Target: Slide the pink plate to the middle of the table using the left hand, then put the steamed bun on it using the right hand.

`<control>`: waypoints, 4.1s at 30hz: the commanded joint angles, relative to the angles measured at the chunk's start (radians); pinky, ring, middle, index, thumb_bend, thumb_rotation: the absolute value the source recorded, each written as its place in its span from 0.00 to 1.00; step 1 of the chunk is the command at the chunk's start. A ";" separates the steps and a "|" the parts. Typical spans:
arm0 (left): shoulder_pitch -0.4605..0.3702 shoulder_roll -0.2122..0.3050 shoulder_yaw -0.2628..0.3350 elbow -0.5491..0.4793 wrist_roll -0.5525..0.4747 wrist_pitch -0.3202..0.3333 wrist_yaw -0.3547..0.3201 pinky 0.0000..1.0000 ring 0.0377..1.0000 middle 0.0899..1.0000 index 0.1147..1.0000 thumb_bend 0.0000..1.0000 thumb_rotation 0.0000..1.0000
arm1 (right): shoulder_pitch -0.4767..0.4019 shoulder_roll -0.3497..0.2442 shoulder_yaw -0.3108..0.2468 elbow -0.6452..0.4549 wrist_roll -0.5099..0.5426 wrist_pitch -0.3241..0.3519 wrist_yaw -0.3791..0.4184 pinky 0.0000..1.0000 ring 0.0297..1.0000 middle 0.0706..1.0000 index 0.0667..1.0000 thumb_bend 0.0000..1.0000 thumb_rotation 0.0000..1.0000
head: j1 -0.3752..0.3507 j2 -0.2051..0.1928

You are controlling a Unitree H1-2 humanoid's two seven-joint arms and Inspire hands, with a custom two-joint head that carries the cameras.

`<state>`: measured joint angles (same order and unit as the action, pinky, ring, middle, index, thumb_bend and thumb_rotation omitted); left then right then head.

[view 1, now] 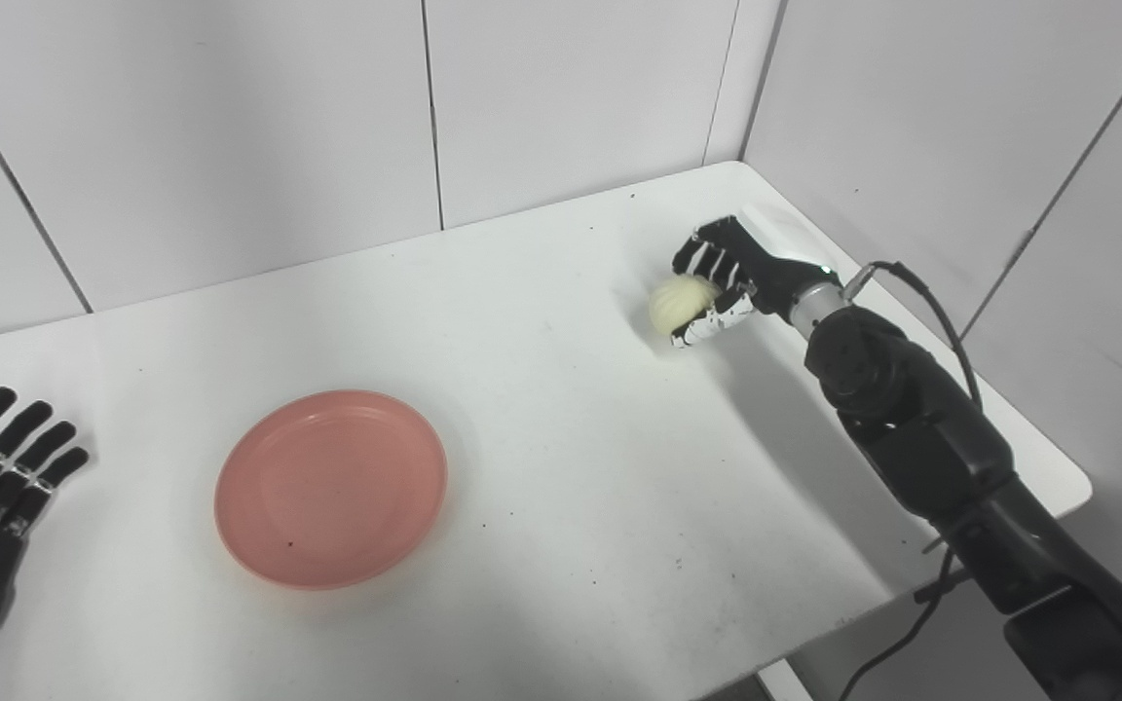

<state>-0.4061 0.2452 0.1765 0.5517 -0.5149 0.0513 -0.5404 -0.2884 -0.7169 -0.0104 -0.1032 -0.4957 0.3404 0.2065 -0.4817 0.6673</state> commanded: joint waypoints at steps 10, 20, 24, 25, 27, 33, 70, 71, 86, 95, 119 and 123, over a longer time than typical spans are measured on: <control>0.131 -0.064 -0.050 -0.004 0.054 0.074 0.073 0.79 0.82 0.84 0.83 0.61 0.88 | -0.111 -0.014 0.027 -0.215 -0.026 0.055 0.122 0.39 0.42 0.41 0.50 0.52 0.00 | 0.105 -0.007; 0.177 -0.131 -0.104 -0.169 0.091 0.127 0.185 0.85 0.86 0.88 0.87 0.59 0.94 | -0.245 0.075 0.151 -0.192 -0.044 0.013 0.200 0.41 0.42 0.42 0.50 0.52 0.00 | 0.250 -0.004; 0.187 -0.159 -0.127 -0.221 0.108 0.151 0.228 0.89 0.89 0.90 0.89 0.58 0.98 | -0.290 0.122 0.199 -0.139 -0.024 -0.043 0.206 0.39 0.41 0.41 0.51 0.52 0.00 | 0.314 -0.003; 0.189 -0.168 -0.131 -0.235 0.112 0.161 0.244 0.89 0.89 0.90 0.89 0.58 0.98 | -0.302 0.137 0.213 -0.138 -0.027 -0.039 0.214 0.38 0.41 0.41 0.51 0.52 0.00 | 0.330 -0.001; 0.192 -0.185 -0.140 -0.262 0.122 0.180 0.276 0.90 0.89 0.90 0.89 0.57 0.99 | -0.326 0.169 0.242 -0.134 -0.030 -0.044 0.224 0.37 0.40 0.40 0.51 0.52 0.00 | 0.372 0.002; 0.192 -0.220 -0.162 -0.304 0.146 0.213 0.324 0.91 0.91 0.92 0.91 0.55 1.00 | -0.367 0.239 0.312 -0.110 -0.055 -0.070 0.236 0.44 0.38 0.39 0.51 0.52 0.00 | 0.453 0.013; 0.181 -0.280 -0.207 -0.411 0.204 0.301 0.410 0.92 0.91 0.91 0.90 0.52 1.00 | -0.302 0.385 0.425 -0.016 -0.041 -0.155 0.279 0.37 0.42 0.40 0.50 0.52 0.00 | 0.564 0.114; 0.181 -0.281 -0.207 -0.412 0.205 0.302 0.411 0.92 0.91 0.91 0.90 0.52 1.00 | -0.301 0.385 0.426 -0.016 -0.042 -0.156 0.280 0.37 0.42 0.40 0.50 0.52 0.00 | 0.564 0.114; 0.180 -0.293 -0.203 -0.417 0.216 0.311 0.418 0.91 0.90 0.91 0.90 0.52 1.00 | -0.262 0.435 0.498 0.088 -0.208 -0.189 0.169 0.32 0.37 0.38 0.50 0.52 0.00 | 0.582 0.113; 0.177 -0.291 -0.208 -0.409 0.214 0.308 0.407 0.92 0.91 0.92 0.91 0.52 1.00 | -0.246 0.457 0.508 0.148 -0.272 -0.215 0.079 0.21 0.27 0.43 0.45 0.53 0.00 | 0.587 0.106; 0.178 -0.292 -0.202 -0.412 0.199 0.318 0.406 0.94 0.92 0.94 0.93 0.52 1.00 | -0.301 0.393 0.500 -0.144 -0.400 -0.042 0.558 0.57 0.83 0.95 0.97 0.97 0.70 | 0.586 0.102; 0.181 -0.290 -0.202 -0.425 0.201 0.337 0.411 0.93 0.92 0.93 0.93 0.52 1.00 | -0.308 0.391 0.472 -0.185 -0.390 -0.037 0.581 0.60 0.83 0.95 0.98 0.96 0.69 | 0.584 0.103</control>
<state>-0.2625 -0.0468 -0.0248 0.0946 -0.3228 0.2959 -0.1475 -0.5423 -0.3221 0.4838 -0.2405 -0.8895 0.2922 0.7821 0.1013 0.7685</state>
